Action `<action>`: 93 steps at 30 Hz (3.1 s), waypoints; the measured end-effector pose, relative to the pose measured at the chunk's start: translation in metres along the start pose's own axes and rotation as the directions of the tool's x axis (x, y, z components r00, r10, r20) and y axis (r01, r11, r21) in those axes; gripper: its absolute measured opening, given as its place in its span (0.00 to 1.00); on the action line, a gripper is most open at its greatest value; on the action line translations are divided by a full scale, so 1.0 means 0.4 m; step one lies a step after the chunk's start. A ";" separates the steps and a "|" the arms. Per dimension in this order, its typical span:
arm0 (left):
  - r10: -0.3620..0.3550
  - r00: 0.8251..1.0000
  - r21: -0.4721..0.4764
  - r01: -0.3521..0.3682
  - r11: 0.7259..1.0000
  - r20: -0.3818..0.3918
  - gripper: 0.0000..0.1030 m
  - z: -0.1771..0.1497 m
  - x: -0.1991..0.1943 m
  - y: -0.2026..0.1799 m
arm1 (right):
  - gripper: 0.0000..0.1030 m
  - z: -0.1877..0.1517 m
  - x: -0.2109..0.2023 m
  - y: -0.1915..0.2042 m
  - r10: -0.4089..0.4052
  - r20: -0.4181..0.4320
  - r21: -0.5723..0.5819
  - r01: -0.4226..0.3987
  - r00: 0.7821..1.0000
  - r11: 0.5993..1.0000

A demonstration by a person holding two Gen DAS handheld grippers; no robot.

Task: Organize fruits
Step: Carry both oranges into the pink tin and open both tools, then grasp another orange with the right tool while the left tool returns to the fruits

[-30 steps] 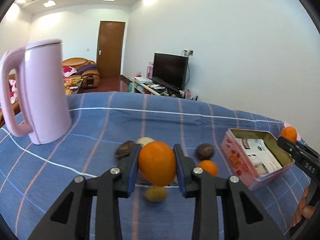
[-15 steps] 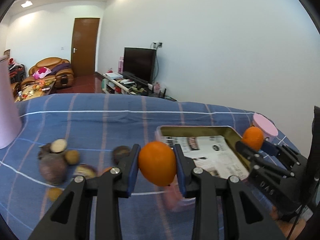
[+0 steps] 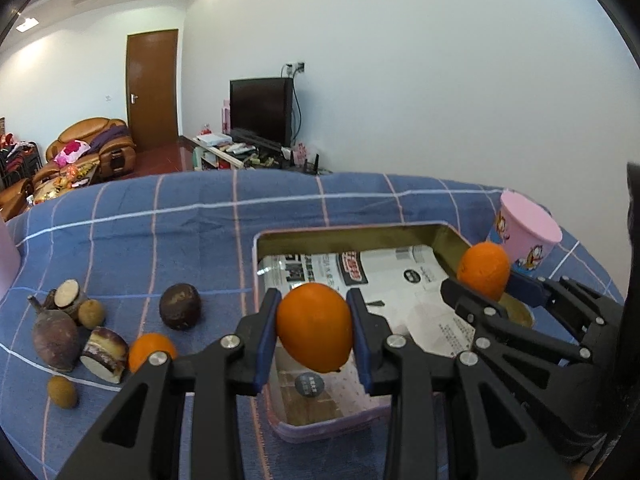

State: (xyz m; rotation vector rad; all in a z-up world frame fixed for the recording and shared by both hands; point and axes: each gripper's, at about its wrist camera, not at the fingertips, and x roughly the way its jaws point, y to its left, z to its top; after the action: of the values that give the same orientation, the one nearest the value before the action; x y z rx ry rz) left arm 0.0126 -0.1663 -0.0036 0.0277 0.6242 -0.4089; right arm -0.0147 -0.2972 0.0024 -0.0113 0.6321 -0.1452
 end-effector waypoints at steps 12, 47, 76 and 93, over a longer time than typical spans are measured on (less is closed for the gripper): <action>0.024 0.999 0.016 -0.023 1.000 -0.048 0.34 0.002 0.028 -0.011 | 0.47 -0.007 0.014 -0.001 0.031 -0.044 0.021 -0.030 0.999 0.999; 0.164 0.980 -0.042 -0.160 0.986 0.115 1.00 -0.006 -0.054 0.029 | 0.72 0.002 -0.103 -0.040 -0.112 0.230 0.129 0.084 0.967 0.988; 0.215 0.972 -0.087 -0.207 0.975 0.099 1.00 -0.048 -0.125 0.188 | 0.73 -0.045 -0.167 -0.004 -0.150 0.229 0.191 0.107 0.962 0.976; 0.248 0.969 -0.158 -0.246 0.956 -0.009 1.00 -0.071 -0.141 0.422 | 0.73 -0.036 -0.154 0.192 -0.013 0.204 0.126 -0.013 0.979 0.992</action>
State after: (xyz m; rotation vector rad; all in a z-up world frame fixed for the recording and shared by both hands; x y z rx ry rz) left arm 0.0193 0.0136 -0.0107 -0.0471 0.6320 -0.1167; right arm -0.0621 -0.2123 0.0227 0.0953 0.4162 -0.1815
